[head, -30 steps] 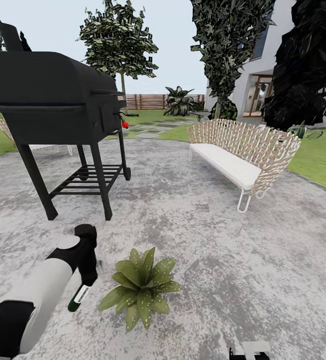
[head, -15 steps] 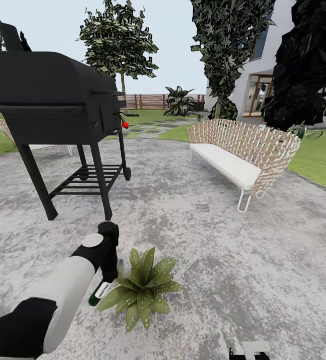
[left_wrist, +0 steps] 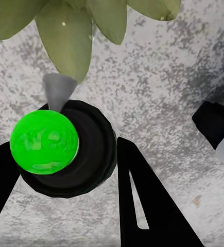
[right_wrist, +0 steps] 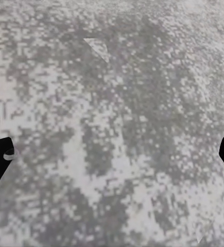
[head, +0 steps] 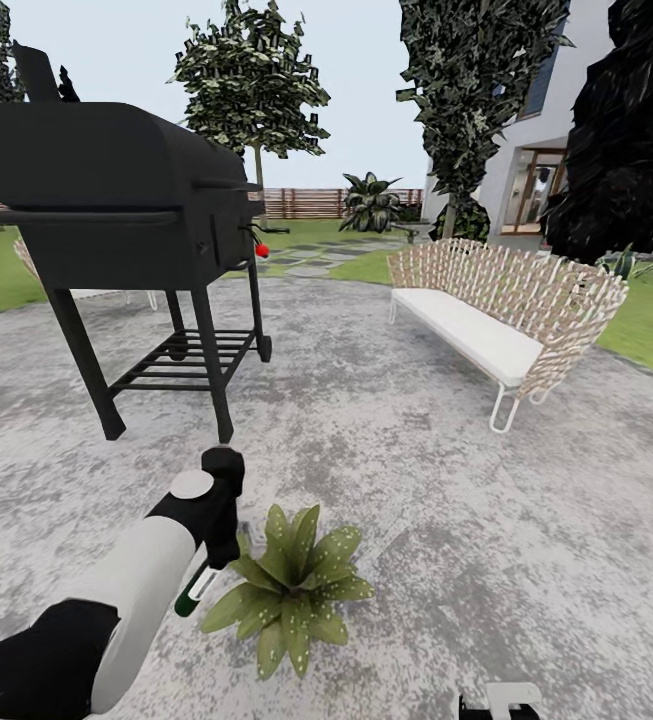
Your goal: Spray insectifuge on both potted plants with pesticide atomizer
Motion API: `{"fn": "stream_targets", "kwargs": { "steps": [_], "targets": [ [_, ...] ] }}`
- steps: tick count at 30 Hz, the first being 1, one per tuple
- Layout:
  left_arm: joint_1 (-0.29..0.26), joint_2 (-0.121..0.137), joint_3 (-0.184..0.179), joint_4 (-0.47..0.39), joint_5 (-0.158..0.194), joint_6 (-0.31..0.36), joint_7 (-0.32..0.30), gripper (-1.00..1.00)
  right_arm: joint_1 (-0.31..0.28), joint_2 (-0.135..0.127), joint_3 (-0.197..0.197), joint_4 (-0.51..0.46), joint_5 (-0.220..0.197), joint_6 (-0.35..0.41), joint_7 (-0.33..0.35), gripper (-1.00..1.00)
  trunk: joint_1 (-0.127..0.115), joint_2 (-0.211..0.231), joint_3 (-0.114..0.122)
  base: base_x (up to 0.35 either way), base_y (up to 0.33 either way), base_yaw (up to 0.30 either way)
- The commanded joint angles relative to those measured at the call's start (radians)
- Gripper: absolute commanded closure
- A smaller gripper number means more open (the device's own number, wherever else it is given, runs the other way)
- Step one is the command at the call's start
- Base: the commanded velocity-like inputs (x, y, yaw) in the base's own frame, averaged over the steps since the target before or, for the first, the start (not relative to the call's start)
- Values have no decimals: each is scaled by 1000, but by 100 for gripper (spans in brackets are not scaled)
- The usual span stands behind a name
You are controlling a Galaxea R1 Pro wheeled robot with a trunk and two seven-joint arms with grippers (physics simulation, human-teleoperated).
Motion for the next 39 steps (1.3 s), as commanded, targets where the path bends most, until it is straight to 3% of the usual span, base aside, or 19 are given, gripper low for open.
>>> {"fn": "stream_targets", "kwargs": {
  "steps": [1, 4, 6, 15, 23, 29, 34, 39],
  "targets": [
    [3, 4, -1, -1, -6, 7, -6, 100, 0, 0, 9, 0, -8, -3, -3, -100, 0, 0, -1, 2, 0, 1],
    [7, 41, 0, 0, -5, 1, -7, 100, 0, 0, 9, 0, -8, -3, -3, -100, 0, 0, -1, 0, 0, 0],
    [7, 49, -1, 0, -5, 0, -7, 100, 0, 0, 9, 0, -8, -3, -3, -100, 0, 0, -1, 0, 0, 134],
    [7, 37, 4, 6, -3, 12, -8, 100, 0, 0, 9, 0, -8, -3, -3, -100, 0, 0, -1, 42, -7, 122],
    [10, 42, 4, 16, -5, 11, -2, 100, 0, 0, 9, 0, -8, -3, -3, -100, 0, 0, -1, 120, -12, 1],
    [106, 49, 13, 3, 7, 12, 10, 100, 0, 0, 9, 0, -8, -3, -3, -100, 0, 0, -1, 1, 0, 0],
    [114, 40, 20, -1, 12, 34, 37, 100, 0, 0, 9, 0, -8, -3, -3, -100, 0, 0, -1, 0, 0, 0],
    [114, 42, 64, -1, 12, 54, 63, 100, 0, 0, 9, 0, -8, -3, -3, -100, 0, 0, -1, 0, -77, 39]
  ]
}}
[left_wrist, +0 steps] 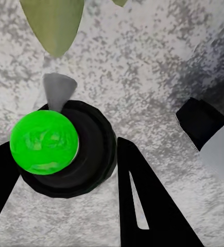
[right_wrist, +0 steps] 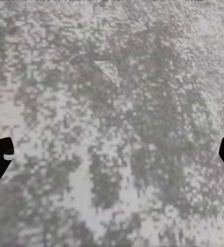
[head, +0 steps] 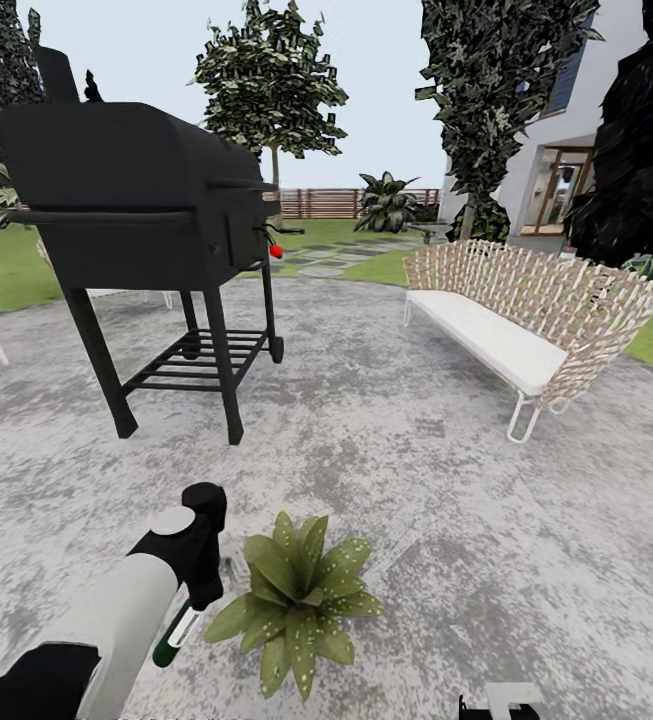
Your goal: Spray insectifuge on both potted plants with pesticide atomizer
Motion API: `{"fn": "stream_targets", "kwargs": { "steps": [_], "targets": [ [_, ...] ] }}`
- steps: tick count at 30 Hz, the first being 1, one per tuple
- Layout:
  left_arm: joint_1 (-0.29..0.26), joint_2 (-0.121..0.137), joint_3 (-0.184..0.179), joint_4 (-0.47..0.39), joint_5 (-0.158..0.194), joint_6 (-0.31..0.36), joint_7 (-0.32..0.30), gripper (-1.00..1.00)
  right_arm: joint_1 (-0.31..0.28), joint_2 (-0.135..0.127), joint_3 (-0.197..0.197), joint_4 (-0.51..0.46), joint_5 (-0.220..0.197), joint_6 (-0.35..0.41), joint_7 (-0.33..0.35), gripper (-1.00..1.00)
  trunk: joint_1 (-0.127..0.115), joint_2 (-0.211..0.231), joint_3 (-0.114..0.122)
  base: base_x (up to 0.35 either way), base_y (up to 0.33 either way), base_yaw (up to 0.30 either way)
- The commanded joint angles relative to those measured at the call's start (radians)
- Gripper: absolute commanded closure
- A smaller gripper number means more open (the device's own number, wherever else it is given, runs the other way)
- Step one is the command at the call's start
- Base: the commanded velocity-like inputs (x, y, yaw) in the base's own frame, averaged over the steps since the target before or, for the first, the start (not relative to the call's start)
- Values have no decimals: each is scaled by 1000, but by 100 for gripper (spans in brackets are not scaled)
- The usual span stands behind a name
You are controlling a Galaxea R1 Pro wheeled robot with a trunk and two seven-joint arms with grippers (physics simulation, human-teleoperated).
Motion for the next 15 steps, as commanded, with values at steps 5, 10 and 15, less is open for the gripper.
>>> {"fn": "stream_targets", "kwargs": {
  "steps": [5, 10, 15],
  "targets": [
    [0, -2, 11, -1, -6, 11, 32, 100, 0, 0, 9, 0, -8, -2, -2, -100, 0, 0, -1, 0, -257, 252],
    [-1, -2, 11, 0, -6, 11, 35, 100, 0, 0, 9, 0, -8, -2, -2, -100, 0, 0, -1, 86, -270, 278],
    [1, -5, 7, 2, -8, 11, 36, 100, 0, 0, 9, 0, -8, -2, -2, -100, 0, 0, -1, 173, -164, 105]
  ]
}}
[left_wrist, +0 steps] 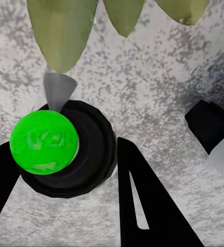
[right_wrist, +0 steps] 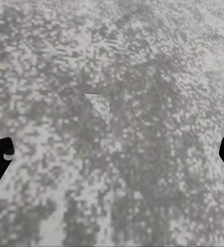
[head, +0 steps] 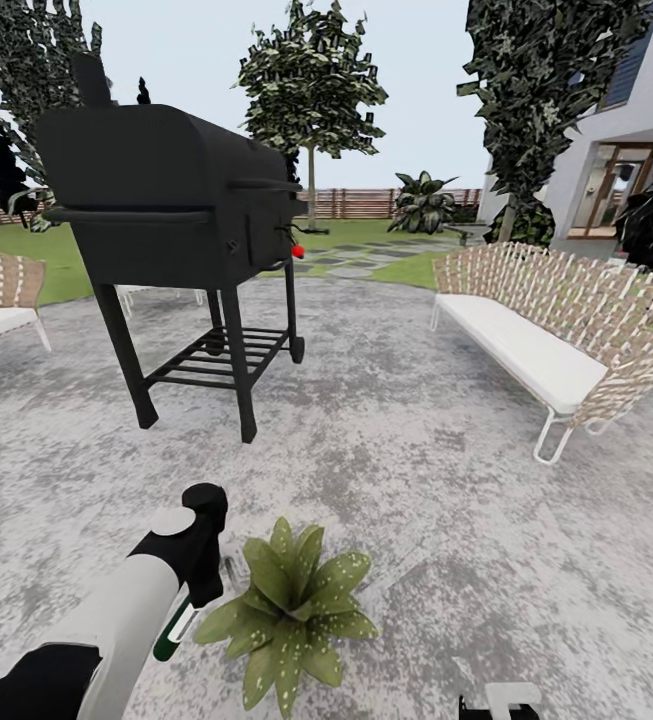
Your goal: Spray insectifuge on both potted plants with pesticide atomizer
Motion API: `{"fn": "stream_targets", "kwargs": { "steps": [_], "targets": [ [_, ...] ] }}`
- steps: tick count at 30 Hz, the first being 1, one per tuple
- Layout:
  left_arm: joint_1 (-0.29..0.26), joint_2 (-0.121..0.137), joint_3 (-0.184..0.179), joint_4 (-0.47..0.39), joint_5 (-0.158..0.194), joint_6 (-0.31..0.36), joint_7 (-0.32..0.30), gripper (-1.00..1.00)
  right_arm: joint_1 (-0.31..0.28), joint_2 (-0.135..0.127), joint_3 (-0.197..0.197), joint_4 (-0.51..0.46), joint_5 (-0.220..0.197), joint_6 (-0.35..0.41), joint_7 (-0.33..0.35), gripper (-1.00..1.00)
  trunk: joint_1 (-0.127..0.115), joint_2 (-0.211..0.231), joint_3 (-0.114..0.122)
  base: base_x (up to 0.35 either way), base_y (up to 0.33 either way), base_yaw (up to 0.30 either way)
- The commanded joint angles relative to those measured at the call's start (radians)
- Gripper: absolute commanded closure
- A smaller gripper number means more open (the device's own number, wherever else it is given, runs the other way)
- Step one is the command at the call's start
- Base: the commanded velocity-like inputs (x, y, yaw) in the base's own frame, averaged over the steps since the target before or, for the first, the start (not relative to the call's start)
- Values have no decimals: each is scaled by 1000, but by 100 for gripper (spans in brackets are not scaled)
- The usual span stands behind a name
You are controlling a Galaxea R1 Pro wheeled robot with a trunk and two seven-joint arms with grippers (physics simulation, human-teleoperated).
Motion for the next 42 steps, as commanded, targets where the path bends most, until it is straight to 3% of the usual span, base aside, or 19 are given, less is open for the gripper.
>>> {"fn": "stream_targets", "kwargs": {
  "steps": [1, 5, 8, 10, 25, 29, 35, 38, 42],
  "targets": [
    [2, 0, -4, 0, -8, 10, -7, 100, 0, 0, 9, 0, -8, -2, -2, -100, 0, 0, -1, 22, -17, 6],
    [3, -6, -7, 0, -7, 11, -9, 100, 0, 0, 9, 0, -8, -3, -2, -100, 0, 0, -1, 5, -4, 2],
    [3, -42, -8, 1, -8, 12, -8, 100, 0, 0, 9, 0, -8, -2, -2, -100, 0, 0, -1, 0, 0, 89],
    [3, -51, -7, 1, -10, 13, -9, 100, 0, 0, 9, 0, -8, -3, -2, -100, 0, 0, -1, 0, 0, 241],
    [5, -46, -5, 17, -10, 15, -9, 100, 0, -14, 9, 1, -8, -3, -1, -100, 0, 0, -1, 77, -127, 71],
    [61, -47, -9, 6, -16, 13, -7, 100, 0, -14, 9, 0, -8, -3, -2, -100, 0, 0, -1, 13, -9, 0],
    [81, 6, -1, -1, -5, 13, -15, 100, 0, -11, 10, 0, -8, -3, -2, -100, 0, 0, -1, 1, 0, 136],
    [81, -3, 20, -2, 3, 13, -11, 100, 0, -11, 10, -1, -8, -3, -2, -100, 0, 0, -1, 0, 0, 274],
    [81, -29, 31, -27, 45, 13, -10, 100, 0, -11, 10, -1, -8, -3, -2, -100, 0, 0, -1, 0, 0, 260]
  ]
}}
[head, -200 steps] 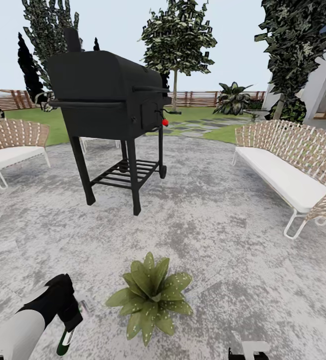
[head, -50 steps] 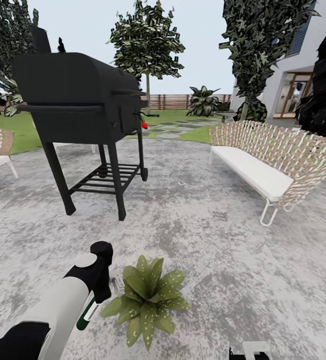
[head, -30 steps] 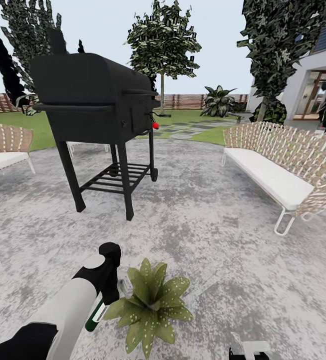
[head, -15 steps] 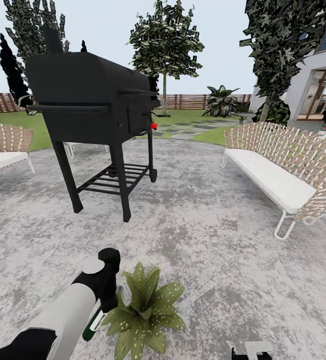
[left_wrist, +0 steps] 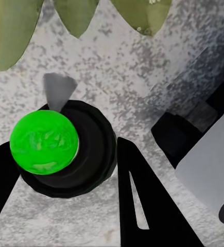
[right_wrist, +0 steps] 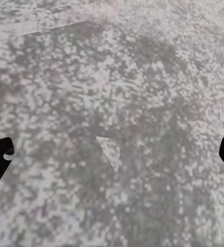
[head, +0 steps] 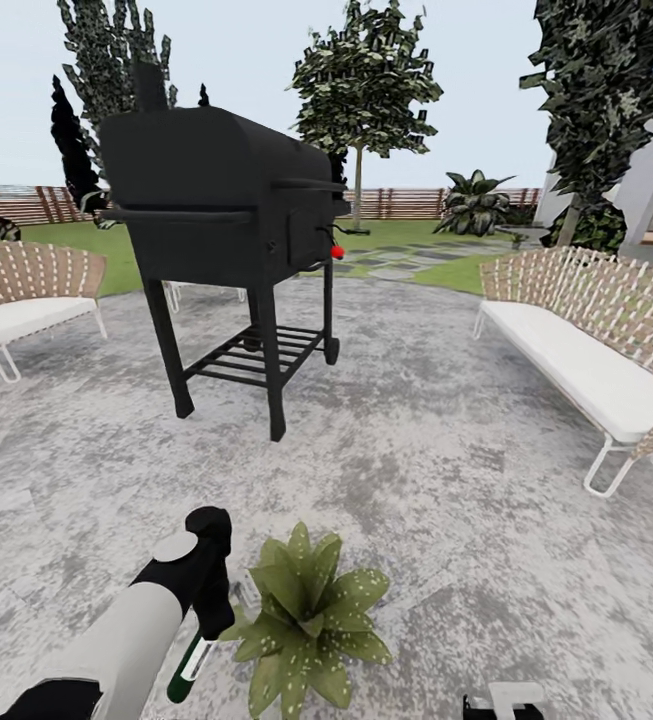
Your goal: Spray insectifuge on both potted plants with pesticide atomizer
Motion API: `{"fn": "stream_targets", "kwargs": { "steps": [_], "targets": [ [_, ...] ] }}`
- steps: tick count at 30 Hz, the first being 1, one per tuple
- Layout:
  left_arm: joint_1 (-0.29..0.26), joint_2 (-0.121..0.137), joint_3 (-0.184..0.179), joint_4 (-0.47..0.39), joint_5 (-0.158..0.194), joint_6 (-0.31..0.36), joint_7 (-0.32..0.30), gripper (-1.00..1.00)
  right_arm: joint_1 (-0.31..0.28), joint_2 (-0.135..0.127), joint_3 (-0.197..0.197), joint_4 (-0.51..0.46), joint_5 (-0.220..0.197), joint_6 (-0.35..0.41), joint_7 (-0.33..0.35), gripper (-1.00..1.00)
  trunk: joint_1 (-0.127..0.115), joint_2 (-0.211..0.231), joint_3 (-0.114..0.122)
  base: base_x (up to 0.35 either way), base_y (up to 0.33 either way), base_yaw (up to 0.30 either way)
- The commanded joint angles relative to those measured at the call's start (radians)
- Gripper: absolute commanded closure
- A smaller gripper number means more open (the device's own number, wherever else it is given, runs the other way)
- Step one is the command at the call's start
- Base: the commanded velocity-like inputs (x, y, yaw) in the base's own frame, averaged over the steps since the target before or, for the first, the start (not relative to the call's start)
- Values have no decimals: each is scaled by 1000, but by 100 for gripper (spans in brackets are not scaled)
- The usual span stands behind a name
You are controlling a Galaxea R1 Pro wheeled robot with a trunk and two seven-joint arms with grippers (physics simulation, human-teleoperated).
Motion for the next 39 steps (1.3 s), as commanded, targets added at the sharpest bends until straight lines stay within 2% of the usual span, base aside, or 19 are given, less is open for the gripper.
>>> {"fn": "stream_targets", "kwargs": {
  "steps": [1, 7, 12, 24, 28, 35, 38, 39],
  "targets": [
    [-1, -3, 1, -4, -2, 10, -7, 100, 0, 0, 8, 0, -8, -3, -3, -100, 0, 0, -1, 8, 0, 106],
    [-1, -6, 0, 0, 3, 9, -8, 100, 0, -1, 8, 1, -8, -3, -3, -100, 0, 0, -1, 154, -112, 18],
    [-1, -22, -5, 5, -1, 8, -14, 100, 0, -1, 8, 1, -8, -2, -3, -100, 0, 0, -1, 12, -8, 0],
    [-1, -19, -4, -2, 1, 8, -6, 100, 0, -2, 9, 1, -8, -3, -3, -100, 0, 0, -1, 0, -95, 0],
    [0, -8, -4, 1, -3, 8, -4, 100, 0, 0, 9, 1, -8, -2, -3, -100, 0, 0, -1, 0, -1, 100],
    [39, 16, -4, -9, -1, 8, 2, 100, 0, 0, 9, 1, -8, -3, -3, -100, 0, 0, -1, -98, 5, 56],
    [40, 24, -2, -8, 2, 4, 55, 100, 0, 0, 9, 1, -8, -2, -2, -100, 0, 0, -1, -301, 140, 1],
    [41, 41, -2, -9, 4, -2, 72, 100, 0, 0, 9, 1, -8, -2, -2, -100, 0, 0, -1, -285, 208, 0]
  ]
}}
